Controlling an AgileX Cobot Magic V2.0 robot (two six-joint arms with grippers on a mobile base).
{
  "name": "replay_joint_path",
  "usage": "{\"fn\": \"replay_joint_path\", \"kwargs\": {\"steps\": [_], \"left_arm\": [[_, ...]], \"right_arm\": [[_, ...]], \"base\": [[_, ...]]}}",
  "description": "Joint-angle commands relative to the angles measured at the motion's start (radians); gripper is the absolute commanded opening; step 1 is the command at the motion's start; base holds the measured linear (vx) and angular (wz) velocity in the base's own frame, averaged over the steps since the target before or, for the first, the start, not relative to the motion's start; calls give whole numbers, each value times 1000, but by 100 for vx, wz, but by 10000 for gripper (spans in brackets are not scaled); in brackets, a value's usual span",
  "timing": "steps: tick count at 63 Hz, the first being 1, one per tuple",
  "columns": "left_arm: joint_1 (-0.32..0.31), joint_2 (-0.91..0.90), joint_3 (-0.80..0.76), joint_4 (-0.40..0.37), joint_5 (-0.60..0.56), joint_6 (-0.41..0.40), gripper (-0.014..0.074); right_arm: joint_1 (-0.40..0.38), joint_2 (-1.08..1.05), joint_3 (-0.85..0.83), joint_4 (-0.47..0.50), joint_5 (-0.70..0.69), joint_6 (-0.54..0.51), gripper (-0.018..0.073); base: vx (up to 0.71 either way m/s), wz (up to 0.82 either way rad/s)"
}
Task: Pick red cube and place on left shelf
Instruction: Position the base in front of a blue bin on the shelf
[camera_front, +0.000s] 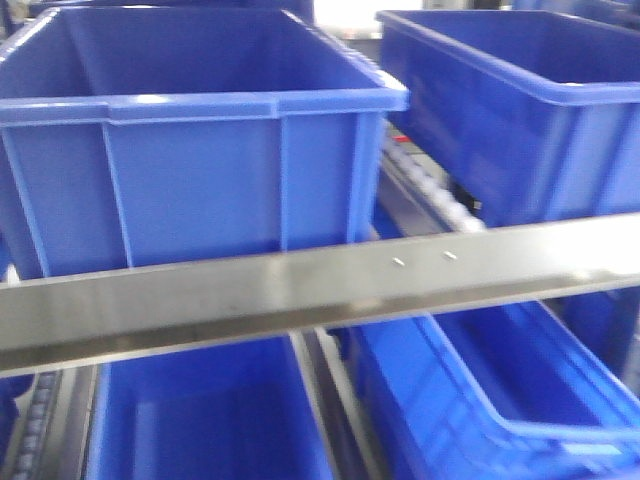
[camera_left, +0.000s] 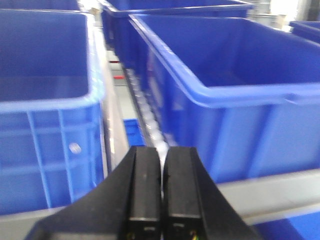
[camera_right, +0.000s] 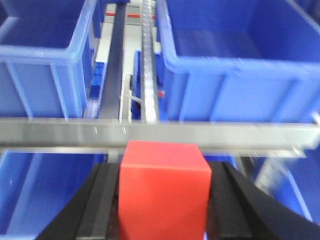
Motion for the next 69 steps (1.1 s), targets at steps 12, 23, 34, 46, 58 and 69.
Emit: {"fn": "replay_joint_path", "kwargs": {"steps": [12, 23, 34, 46, 58, 69], "left_arm": [[1, -14, 24, -5, -91, -7, 102], [1, -14, 24, -5, -91, -7, 102], [1, -14, 24, -5, -91, -7, 102], [1, -14, 24, -5, -91, -7, 102], [1, -14, 24, -5, -91, -7, 102], [1, -14, 24, -5, -91, -7, 102]], "right_arm": [[0, 11, -27, -15, -89, -7, 70], [0, 11, -27, -15, -89, -7, 70], [0, 11, -27, -15, -89, -7, 70], [0, 11, -27, -15, -89, -7, 70], [0, 11, -27, -15, -89, -7, 70], [0, 11, -27, -15, -89, -7, 70]], "base": [[33, 37], [24, 46], [19, 36], [13, 23], [8, 10], [5, 16]]}}
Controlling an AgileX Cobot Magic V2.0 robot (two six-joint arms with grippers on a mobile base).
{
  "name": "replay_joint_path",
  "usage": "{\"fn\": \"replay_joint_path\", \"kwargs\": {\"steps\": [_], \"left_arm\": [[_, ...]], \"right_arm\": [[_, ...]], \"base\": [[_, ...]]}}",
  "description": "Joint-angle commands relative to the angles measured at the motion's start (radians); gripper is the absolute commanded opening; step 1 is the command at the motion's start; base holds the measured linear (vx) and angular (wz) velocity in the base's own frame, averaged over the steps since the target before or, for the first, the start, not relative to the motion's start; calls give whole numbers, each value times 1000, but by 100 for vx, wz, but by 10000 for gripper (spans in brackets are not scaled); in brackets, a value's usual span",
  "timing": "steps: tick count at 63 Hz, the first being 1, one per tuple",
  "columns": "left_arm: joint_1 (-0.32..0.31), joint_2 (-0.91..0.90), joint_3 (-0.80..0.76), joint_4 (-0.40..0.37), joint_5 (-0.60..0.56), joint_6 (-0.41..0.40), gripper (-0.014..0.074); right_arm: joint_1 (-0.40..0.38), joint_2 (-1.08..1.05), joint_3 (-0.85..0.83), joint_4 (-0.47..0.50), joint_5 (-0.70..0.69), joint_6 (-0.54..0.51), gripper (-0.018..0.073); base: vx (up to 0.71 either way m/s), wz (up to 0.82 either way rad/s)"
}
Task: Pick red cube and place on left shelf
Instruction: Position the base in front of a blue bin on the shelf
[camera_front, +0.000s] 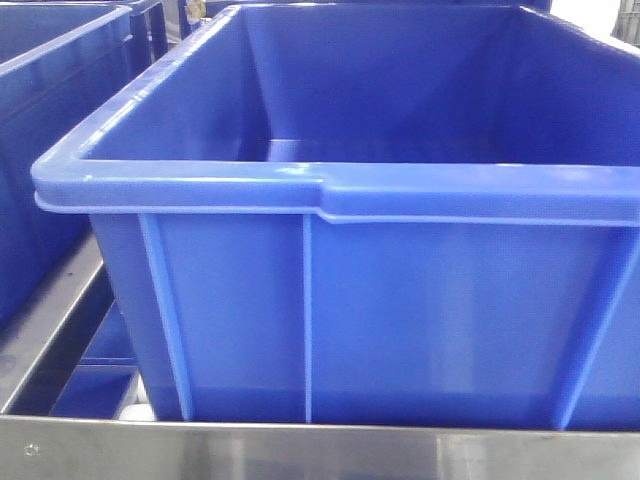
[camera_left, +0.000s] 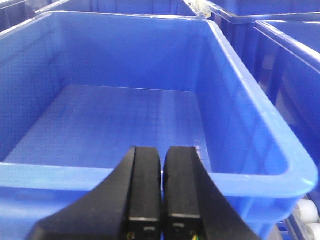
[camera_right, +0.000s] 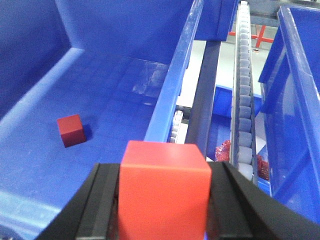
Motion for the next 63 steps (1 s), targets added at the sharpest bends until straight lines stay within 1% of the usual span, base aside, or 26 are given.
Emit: {"fn": "replay_joint_path", "kwargs": {"steps": [1, 63], "left_arm": [[1, -14, 24, -5, -91, -7, 102], [1, -14, 24, -5, -91, -7, 102]], "right_arm": [[0, 11, -27, -15, -89, -7, 70], [0, 11, -27, -15, -96, -7, 70]], "base": [[1, 4], [0, 0]]}}
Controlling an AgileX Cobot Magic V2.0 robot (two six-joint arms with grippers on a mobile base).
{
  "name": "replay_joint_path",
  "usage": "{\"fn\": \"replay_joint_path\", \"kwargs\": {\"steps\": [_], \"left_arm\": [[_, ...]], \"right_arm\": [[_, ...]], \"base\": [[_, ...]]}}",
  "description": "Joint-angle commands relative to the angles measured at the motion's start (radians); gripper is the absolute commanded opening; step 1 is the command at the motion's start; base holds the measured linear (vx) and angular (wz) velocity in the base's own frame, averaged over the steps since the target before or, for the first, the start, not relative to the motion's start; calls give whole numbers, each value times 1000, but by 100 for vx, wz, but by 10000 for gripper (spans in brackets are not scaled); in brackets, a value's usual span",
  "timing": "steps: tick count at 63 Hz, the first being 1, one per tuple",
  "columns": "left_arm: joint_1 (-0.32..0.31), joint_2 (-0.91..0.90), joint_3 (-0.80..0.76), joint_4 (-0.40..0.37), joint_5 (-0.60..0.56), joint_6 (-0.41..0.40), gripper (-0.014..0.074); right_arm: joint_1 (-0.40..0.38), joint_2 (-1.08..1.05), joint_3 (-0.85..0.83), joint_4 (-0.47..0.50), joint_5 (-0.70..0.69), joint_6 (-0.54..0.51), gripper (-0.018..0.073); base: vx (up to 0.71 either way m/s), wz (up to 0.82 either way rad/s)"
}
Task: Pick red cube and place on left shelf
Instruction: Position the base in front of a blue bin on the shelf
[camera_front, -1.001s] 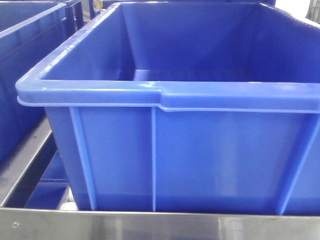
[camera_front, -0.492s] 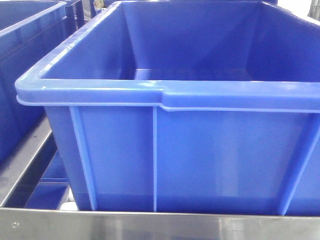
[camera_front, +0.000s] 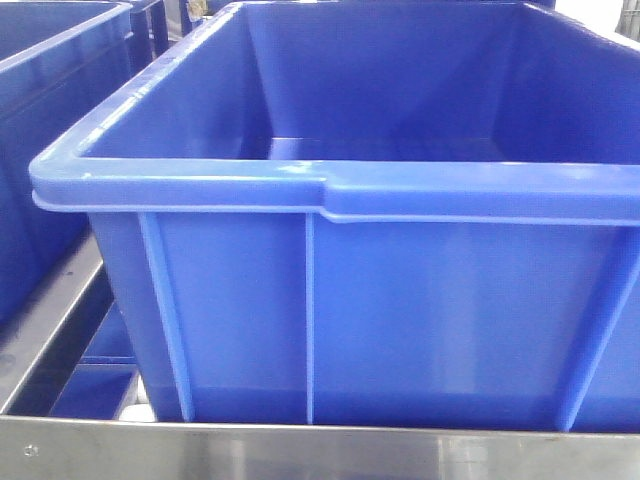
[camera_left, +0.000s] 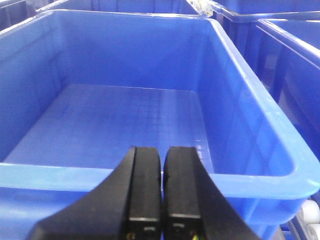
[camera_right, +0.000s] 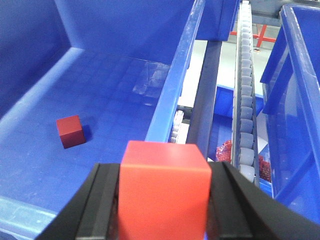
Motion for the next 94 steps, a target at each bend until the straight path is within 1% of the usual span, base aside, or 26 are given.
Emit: {"fn": "replay_joint_path", "kwargs": {"steps": [1, 9, 14, 22, 28, 32, 44, 47, 53, 66, 74, 77, 87, 94], "left_arm": [[1, -14, 24, -5, -91, -7, 102], [1, -14, 24, -5, -91, -7, 102], [1, -14, 24, -5, -91, -7, 102], [1, -14, 24, -5, -91, -7, 102], [1, -14, 24, -5, -91, -7, 102], [1, -14, 24, -5, -91, -7, 102], [1, -14, 24, -5, -91, -7, 102], [1, -14, 24, -5, -91, -7, 102], [1, -14, 24, -5, -91, -7, 102], [1, -14, 24, -5, -91, -7, 102], [1, -14, 24, -5, -91, -7, 102], [1, -14, 24, -5, -91, -7, 102], [1, -14, 24, -5, -91, -7, 102], [1, -14, 24, -5, -91, -7, 102]], "right_arm": [[0, 11, -27, -15, -93, -7, 70], [0, 12, -37, -15, -92, -7, 69], [0, 29, -82, -10, -75, -7, 69], [0, 126, -219, -9, -4, -7, 69], [3, 260, -345, -3, 78, -9, 69], [40, 354, -420, -2, 106, -22, 69], [231, 603, -606, -5, 148, -70, 69], [268, 673, -648, -11, 167, -74, 69], [316, 807, -734, -11, 203, -75, 69], [365, 1103, -916, 15, 272, -75, 69], [388, 1245, -1019, 33, 300, -75, 69], [408, 1318, -1061, 34, 309, -75, 69], [450, 1440, -1126, 35, 315, -75, 69], [466, 1500, -1134, 35, 315, -75, 69]], "base": [[0, 0], [0, 0], [0, 0], [0, 0], [0, 0], [0, 0], [0, 0], [0, 0], [0, 0], [0, 0], [0, 0], [0, 0], [0, 0], [0, 0]]}}
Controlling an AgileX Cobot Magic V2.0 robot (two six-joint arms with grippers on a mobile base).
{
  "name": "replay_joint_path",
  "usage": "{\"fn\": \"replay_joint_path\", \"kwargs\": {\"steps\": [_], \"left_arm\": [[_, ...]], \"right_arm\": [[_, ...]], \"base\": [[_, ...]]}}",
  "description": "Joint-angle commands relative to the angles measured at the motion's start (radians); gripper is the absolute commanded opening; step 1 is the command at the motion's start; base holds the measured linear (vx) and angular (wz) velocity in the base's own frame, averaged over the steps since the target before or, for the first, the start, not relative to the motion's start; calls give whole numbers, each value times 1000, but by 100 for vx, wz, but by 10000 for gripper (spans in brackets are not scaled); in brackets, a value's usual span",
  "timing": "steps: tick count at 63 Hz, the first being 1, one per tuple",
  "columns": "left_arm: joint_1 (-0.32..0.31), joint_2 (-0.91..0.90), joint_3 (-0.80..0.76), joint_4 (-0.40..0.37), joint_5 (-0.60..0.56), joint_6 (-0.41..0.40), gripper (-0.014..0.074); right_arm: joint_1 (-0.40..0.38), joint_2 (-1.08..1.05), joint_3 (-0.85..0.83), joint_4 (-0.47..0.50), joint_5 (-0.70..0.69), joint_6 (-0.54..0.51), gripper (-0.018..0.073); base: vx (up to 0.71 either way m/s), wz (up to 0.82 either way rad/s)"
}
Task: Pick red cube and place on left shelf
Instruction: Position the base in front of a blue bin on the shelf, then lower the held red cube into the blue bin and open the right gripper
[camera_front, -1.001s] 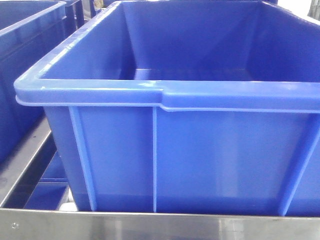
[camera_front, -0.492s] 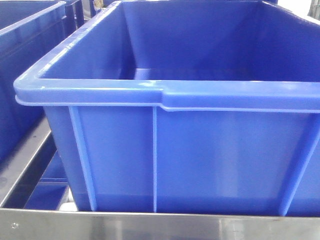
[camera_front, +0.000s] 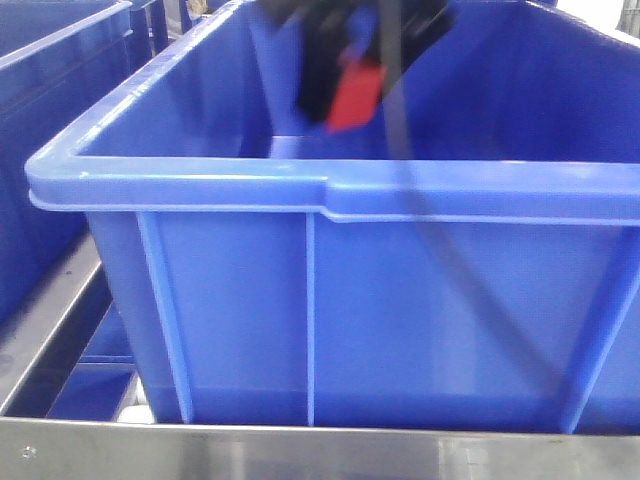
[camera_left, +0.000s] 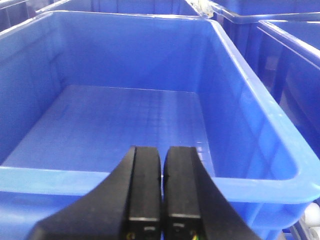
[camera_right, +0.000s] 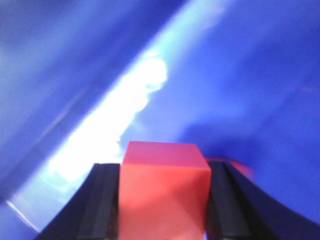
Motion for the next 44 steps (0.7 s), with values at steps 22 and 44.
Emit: {"fn": "replay_joint_path", "kwargs": {"steps": [22, 44], "left_arm": [[1, -14, 24, -5, -85, -7, 102], [1, -14, 24, -5, -85, -7, 102]], "right_arm": [[10, 142, -45, -16, -5, -15, 69], [9, 193, -45, -23, -3, -15, 71]], "base": [[0, 0], [0, 0]]}}
